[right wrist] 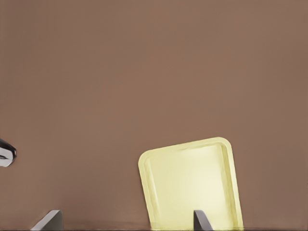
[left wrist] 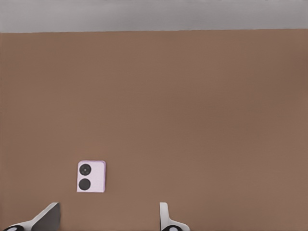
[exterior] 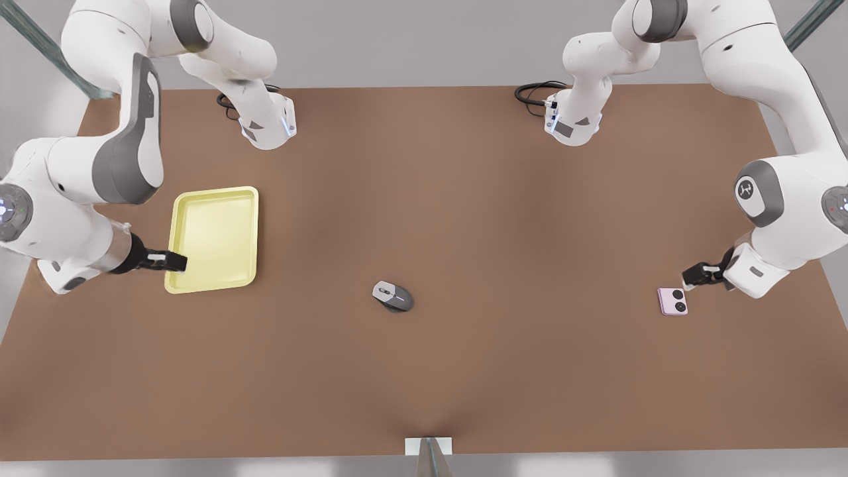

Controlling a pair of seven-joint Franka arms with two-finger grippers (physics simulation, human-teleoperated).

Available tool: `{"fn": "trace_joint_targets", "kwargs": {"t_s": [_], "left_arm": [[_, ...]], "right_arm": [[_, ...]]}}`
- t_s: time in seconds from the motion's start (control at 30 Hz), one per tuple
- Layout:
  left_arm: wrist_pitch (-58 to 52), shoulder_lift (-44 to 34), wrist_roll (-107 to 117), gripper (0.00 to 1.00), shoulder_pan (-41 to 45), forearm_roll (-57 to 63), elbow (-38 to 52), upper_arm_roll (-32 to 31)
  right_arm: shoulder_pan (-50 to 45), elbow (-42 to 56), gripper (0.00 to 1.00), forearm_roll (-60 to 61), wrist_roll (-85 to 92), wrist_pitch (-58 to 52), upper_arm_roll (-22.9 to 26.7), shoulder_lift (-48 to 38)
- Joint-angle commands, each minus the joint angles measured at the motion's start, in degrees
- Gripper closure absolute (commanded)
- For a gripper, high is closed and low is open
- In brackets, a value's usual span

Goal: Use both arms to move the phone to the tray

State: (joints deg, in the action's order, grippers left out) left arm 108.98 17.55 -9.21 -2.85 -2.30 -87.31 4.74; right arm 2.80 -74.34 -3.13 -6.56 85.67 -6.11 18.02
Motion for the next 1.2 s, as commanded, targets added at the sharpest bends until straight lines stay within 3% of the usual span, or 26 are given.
{"fn": "trace_joint_targets", "kwargs": {"t_s": [0.0,0.17,0.3,0.47,0.77,1.17], "left_arm": [[2.1,-0.1,-3.8,0.00,0.0,0.2,0.0,0.0],[-3.1,2.1,-2.4,0.00,0.0,-0.2,2.9,-0.3],[1.8,9.9,-5.6,0.00,-0.4,0.5,3.1,5.6],[9.4,18.7,-7.3,0.00,-0.6,0.5,3.3,7.4],[16.0,16.5,-17.9,0.00,-0.6,-5.3,-6.3,7.2],[25.5,23.1,-21.1,0.00,-2.2,-3.1,-5.6,7.7]], "right_arm": [[-0.2,-5.5,0.00,-1.6,8.3,15.2,-0.2,-2.8],[-0.6,-2.6,0.00,-1.4,8.1,15.1,0.0,0.5],[-0.1,-1.1,0.00,-1.4,8.1,15.3,0.4,1.9],[0.0,-0.7,0.00,-1.4,8.8,15.5,0.4,3.2],[2.0,-0.8,0.00,-1.1,11.4,14.9,1.0,4.3],[2.7,-0.7,0.00,-1.1,11.5,15.4,1.1,5.9]]}}
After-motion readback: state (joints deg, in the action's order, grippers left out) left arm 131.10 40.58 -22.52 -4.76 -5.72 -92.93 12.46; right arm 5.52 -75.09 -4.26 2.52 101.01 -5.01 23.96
